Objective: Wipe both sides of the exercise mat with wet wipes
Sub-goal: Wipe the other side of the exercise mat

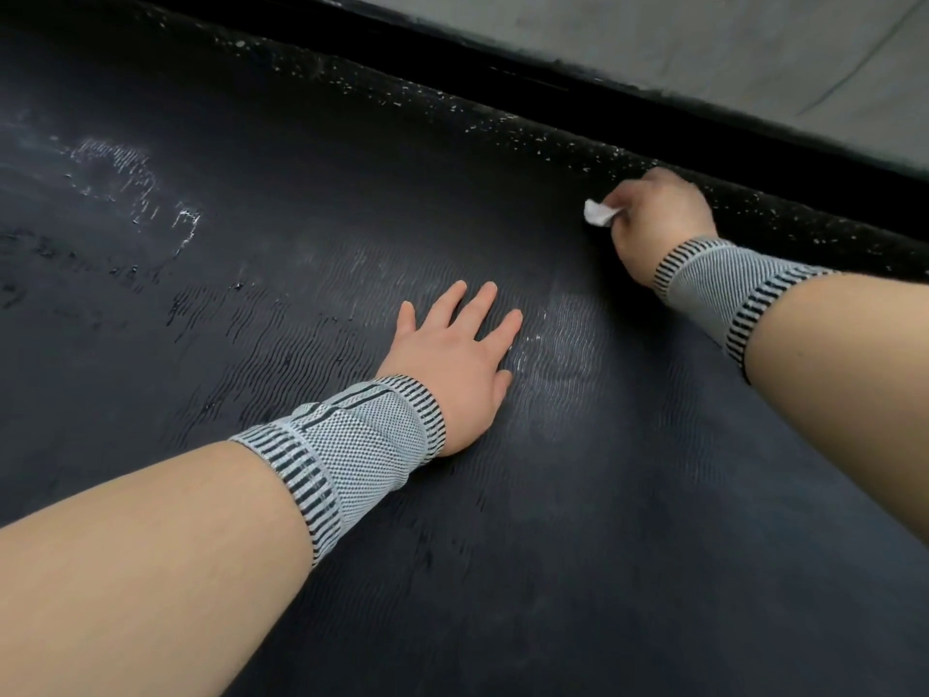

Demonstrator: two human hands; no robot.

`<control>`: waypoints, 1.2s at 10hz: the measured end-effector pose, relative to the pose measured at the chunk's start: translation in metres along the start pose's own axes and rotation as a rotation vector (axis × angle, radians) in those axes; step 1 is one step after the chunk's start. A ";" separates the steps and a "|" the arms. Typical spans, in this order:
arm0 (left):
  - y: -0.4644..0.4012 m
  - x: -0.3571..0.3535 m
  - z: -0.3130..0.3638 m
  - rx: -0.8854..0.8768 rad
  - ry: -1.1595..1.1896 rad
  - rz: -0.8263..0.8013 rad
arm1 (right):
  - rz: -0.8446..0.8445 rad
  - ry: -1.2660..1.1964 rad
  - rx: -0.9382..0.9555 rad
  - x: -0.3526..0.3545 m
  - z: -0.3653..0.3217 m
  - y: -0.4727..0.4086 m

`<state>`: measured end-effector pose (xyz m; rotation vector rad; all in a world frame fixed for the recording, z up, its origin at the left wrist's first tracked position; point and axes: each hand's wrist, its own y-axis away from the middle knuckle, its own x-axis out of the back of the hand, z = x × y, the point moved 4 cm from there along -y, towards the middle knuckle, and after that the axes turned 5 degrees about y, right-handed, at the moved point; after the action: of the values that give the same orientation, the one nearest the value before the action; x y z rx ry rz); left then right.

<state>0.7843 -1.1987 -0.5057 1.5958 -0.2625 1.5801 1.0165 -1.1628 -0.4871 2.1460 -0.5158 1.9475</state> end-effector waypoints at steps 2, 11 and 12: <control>0.001 -0.001 0.000 -0.004 -0.030 -0.013 | -0.027 0.071 -0.085 0.000 0.010 -0.029; -0.001 -0.002 0.001 0.008 -0.029 -0.023 | 0.024 -0.040 0.230 -0.009 -0.021 -0.010; -0.001 -0.003 0.001 0.007 -0.030 -0.027 | 0.007 -0.005 0.051 -0.010 -0.017 -0.037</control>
<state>0.7850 -1.2000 -0.5083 1.6231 -0.2509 1.5385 1.0144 -1.1209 -0.4921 2.1827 -0.4801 1.9801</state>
